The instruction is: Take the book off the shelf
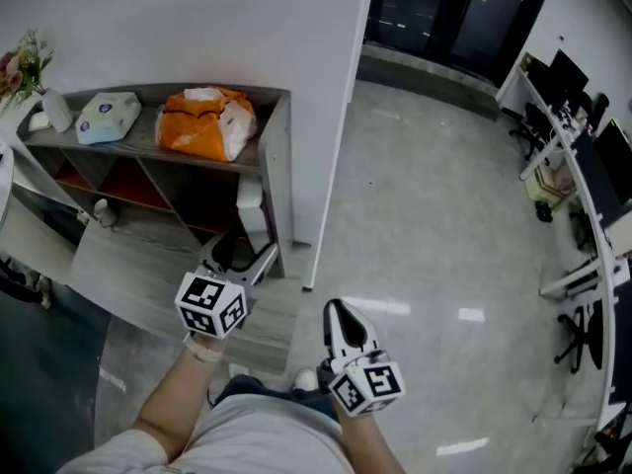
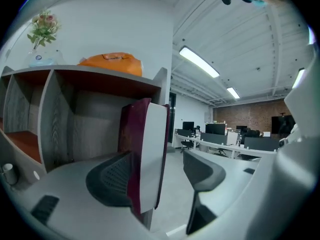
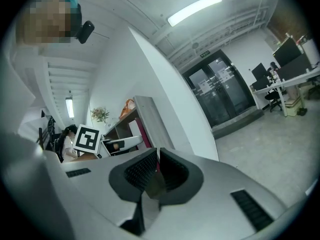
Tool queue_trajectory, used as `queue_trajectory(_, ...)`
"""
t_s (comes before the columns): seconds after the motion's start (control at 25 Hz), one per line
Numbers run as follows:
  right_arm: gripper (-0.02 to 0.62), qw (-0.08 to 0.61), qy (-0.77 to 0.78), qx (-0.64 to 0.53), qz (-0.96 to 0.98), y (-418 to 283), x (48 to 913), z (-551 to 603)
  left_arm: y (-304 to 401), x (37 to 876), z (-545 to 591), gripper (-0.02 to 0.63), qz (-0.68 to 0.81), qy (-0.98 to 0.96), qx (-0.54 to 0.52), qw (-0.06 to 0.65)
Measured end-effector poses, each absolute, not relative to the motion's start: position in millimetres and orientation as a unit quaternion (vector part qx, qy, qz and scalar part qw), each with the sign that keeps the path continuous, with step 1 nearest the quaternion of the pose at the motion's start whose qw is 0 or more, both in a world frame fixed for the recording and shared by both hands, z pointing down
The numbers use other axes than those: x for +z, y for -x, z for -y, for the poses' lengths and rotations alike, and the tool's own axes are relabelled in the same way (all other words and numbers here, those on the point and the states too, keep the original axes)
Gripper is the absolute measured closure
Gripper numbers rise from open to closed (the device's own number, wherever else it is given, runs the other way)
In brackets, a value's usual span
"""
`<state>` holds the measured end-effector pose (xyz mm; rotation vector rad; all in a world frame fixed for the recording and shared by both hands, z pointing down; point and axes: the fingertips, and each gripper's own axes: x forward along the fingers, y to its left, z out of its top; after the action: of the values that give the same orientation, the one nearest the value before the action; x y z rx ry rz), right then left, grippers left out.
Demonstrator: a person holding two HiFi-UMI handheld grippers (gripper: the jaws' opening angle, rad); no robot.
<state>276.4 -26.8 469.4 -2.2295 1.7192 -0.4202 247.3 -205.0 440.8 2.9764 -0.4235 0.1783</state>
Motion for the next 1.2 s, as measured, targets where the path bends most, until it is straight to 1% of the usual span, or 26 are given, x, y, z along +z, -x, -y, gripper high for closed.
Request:
queue_trajectory(0.16,0.568,0.142,0.787,-0.142,-0.583,-281,470,23,-263,445,219,0.295,0.151,-0.985,0.065,0.043)
queue_trajectory(0.32,0.568,0.141,0.794,-0.139,-0.575,-287,471,23,-266,447,229,0.295,0.158,-0.984,0.066,0.042)
queue_trajectory(0.84,0.568,0.142,0.785,-0.134,-0.588,-289,469,43,-248,447,256,0.296,0.184,-0.980,0.061,0.036)
queue_trajectory(1.04,0.567,0.142,0.784,-0.134,-0.589,-290,468,44,-243,444,258,0.298,0.208,-0.976,0.055,0.022)
queue_trajectory(1.12,0.567,0.141,0.785,-0.135,-0.587,-292,469,44,-239,444,259,0.315,0.218,-0.975,0.048,0.024)
queue_trajectory(1.2,0.568,0.138,0.787,-0.137,-0.585,-295,472,44,-237,444,260,0.359,0.225,-0.973,0.044,0.021)
